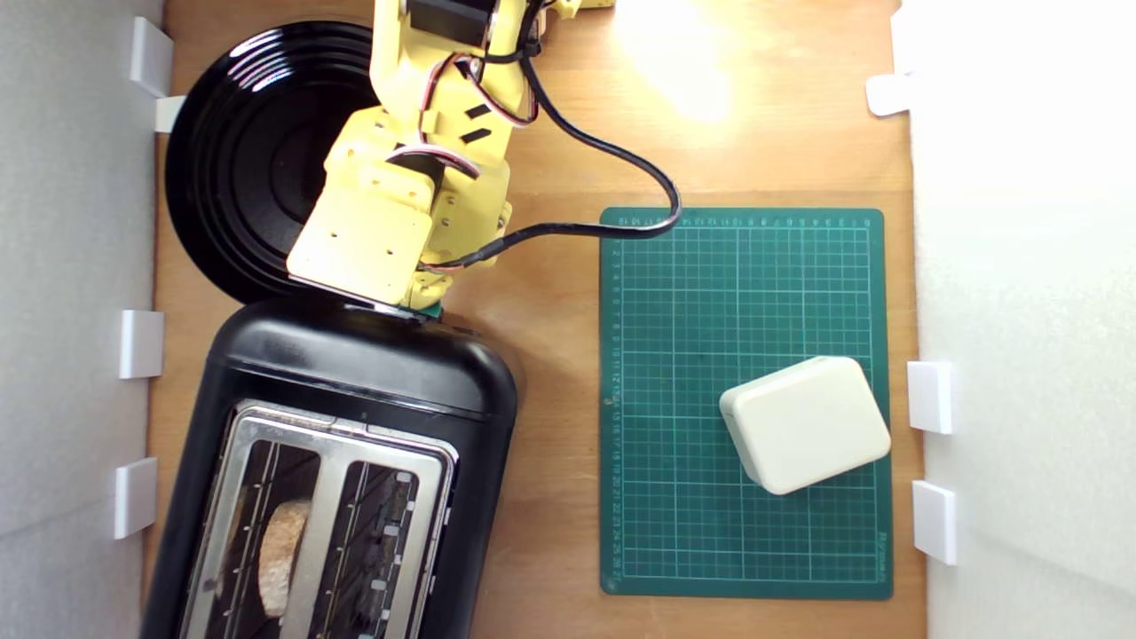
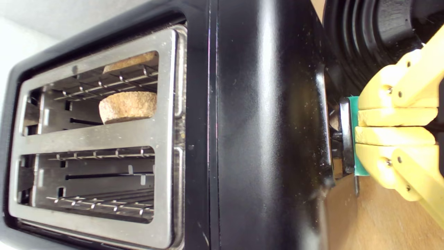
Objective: Start toaster
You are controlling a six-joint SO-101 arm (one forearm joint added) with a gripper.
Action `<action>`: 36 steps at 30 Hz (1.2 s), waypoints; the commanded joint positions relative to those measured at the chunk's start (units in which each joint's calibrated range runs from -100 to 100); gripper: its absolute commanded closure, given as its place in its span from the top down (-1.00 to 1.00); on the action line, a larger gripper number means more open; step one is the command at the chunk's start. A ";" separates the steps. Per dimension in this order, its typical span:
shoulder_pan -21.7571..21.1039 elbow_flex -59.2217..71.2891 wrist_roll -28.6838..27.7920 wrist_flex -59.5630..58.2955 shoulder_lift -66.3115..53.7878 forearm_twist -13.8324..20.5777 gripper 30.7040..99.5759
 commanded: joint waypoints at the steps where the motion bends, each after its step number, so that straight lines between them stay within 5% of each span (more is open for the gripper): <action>1: 0.39 -0.63 0.05 -1.05 0.73 -0.57 -0.98; 19: 0.79 0.73 -0.32 -4.22 5.39 -0.10 -0.98; 36: 1.03 14.81 0.05 -13.56 6.72 -0.19 -0.98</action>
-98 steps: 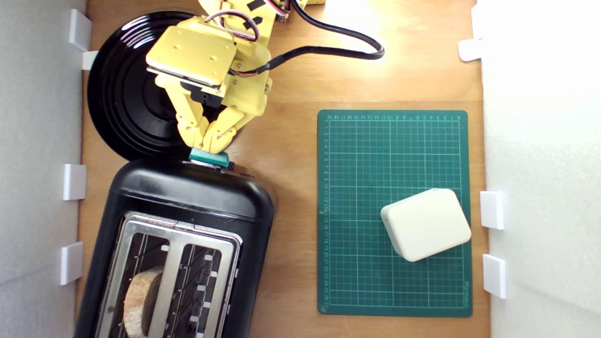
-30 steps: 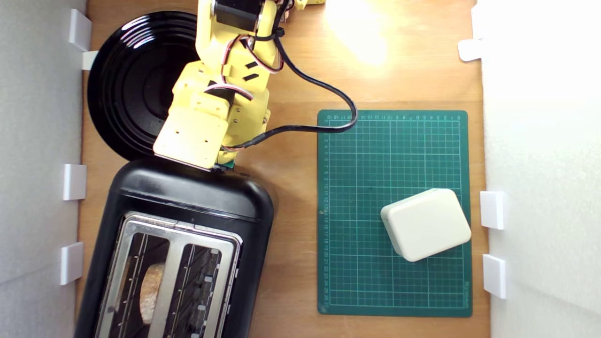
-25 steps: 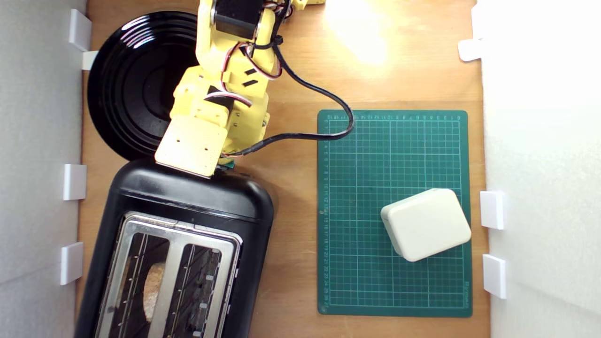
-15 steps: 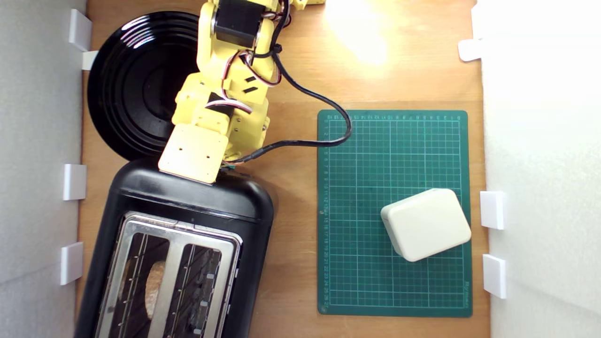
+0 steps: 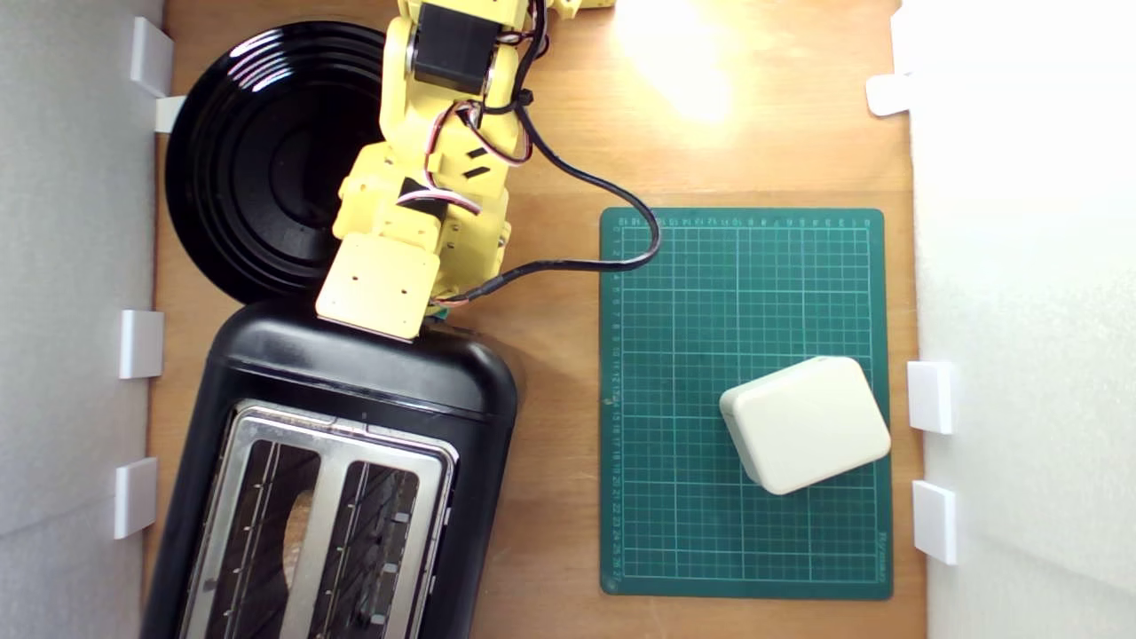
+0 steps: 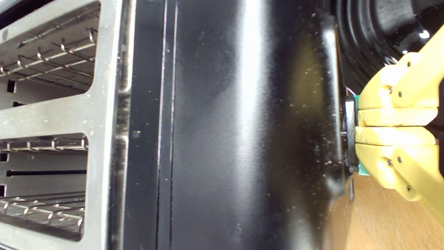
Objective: Start toaster
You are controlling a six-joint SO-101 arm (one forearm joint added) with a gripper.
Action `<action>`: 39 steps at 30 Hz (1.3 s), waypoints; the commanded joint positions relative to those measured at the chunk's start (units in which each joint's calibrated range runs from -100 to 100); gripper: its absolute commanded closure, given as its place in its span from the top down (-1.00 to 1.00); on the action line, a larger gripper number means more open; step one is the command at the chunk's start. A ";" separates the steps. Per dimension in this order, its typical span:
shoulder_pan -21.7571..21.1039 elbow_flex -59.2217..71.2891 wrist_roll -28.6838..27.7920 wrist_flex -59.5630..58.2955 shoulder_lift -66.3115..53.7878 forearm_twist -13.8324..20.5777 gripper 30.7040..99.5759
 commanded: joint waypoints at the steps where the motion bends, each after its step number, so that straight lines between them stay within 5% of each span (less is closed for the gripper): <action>1: 0.67 5.52 0.10 -3.52 1.05 -0.57 -0.98; 39: 2.10 15.34 0.10 -11.66 11.80 -1.04 -0.98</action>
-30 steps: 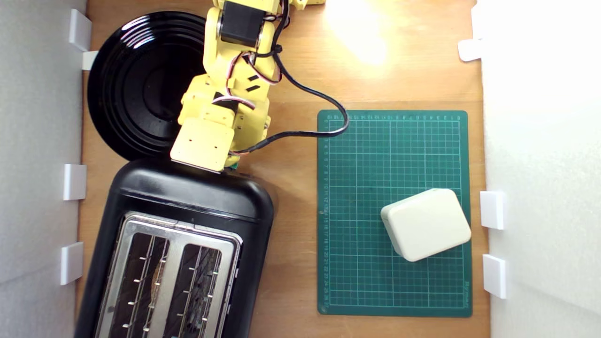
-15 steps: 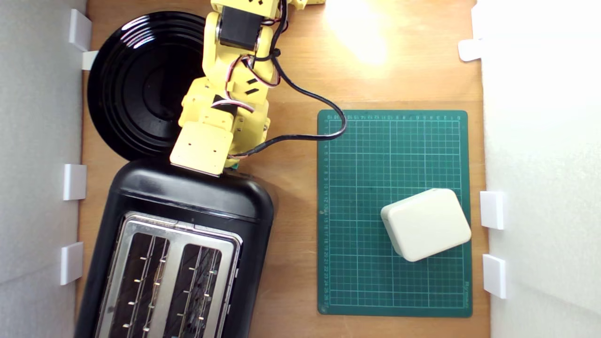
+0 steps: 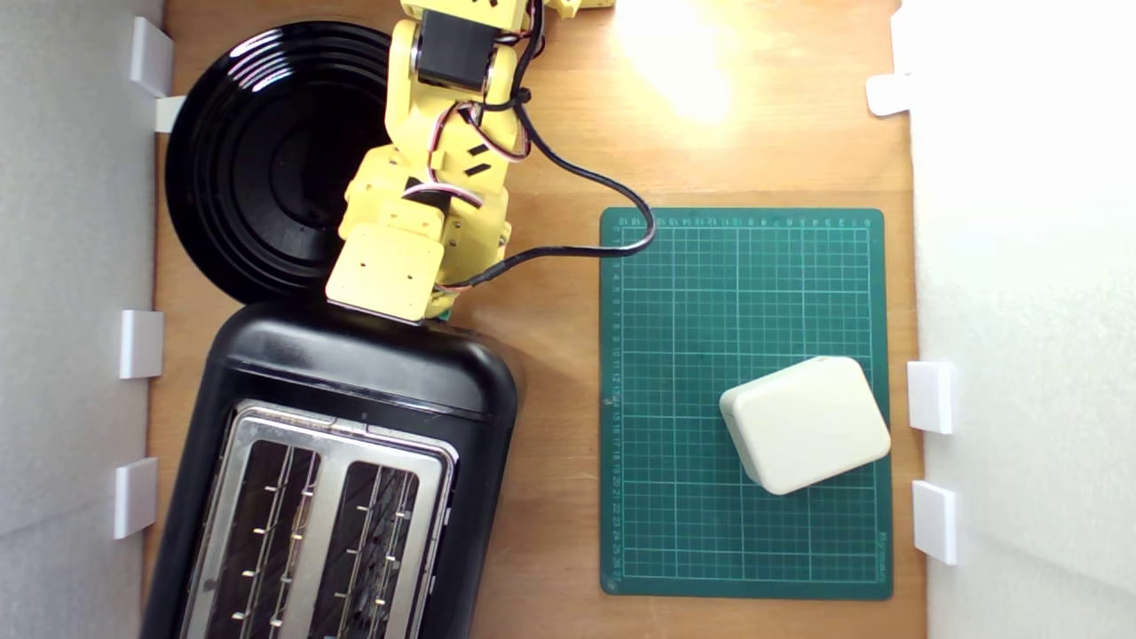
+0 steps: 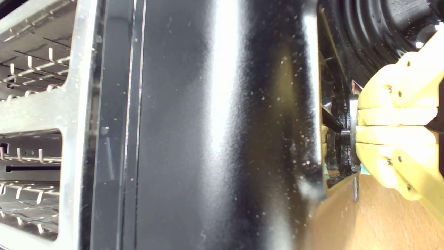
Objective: Start toaster
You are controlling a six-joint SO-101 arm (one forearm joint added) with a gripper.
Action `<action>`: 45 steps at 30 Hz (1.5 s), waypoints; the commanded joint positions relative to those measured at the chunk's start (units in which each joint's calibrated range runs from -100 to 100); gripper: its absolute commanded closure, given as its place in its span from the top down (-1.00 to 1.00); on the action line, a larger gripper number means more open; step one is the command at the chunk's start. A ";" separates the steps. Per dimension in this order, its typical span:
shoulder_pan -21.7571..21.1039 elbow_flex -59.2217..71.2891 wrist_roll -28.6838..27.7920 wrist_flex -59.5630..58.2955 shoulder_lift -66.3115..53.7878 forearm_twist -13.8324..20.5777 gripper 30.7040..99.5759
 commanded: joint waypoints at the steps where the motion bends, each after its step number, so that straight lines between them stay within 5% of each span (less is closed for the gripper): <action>1: 0.93 4.87 0.05 -2.29 7.79 -0.66 -0.98; 21: 1.01 6.68 0.15 -8.89 9.38 -1.97 -0.98; 26: 0.69 4.96 0.20 -5.81 6.13 -4.32 -0.98; 45: 0.14 0.05 0.05 5.42 2.71 -4.60 -0.98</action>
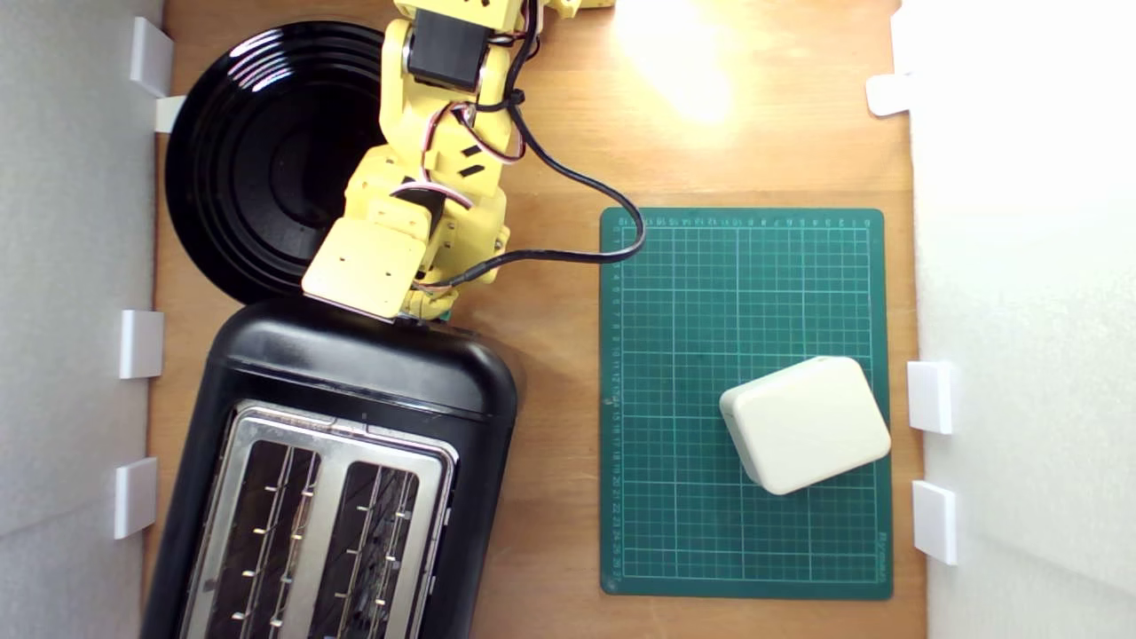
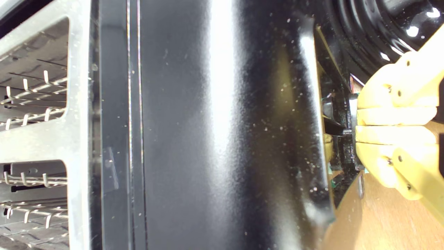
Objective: Start toaster
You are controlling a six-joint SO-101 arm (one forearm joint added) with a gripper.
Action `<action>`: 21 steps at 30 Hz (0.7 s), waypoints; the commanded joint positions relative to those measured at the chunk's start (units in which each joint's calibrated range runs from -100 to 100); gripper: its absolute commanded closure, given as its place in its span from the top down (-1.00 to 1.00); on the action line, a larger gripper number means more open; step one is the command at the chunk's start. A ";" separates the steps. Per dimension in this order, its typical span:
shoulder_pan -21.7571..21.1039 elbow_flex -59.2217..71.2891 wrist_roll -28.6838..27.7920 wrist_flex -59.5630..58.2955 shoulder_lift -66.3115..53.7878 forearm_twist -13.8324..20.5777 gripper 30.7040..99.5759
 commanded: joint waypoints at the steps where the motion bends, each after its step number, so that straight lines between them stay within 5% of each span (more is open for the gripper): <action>1: -0.49 0.51 0.53 2.35 2.96 -1.03 -0.98; 21: -0.57 -9.21 0.53 8.01 2.88 -1.03 -0.98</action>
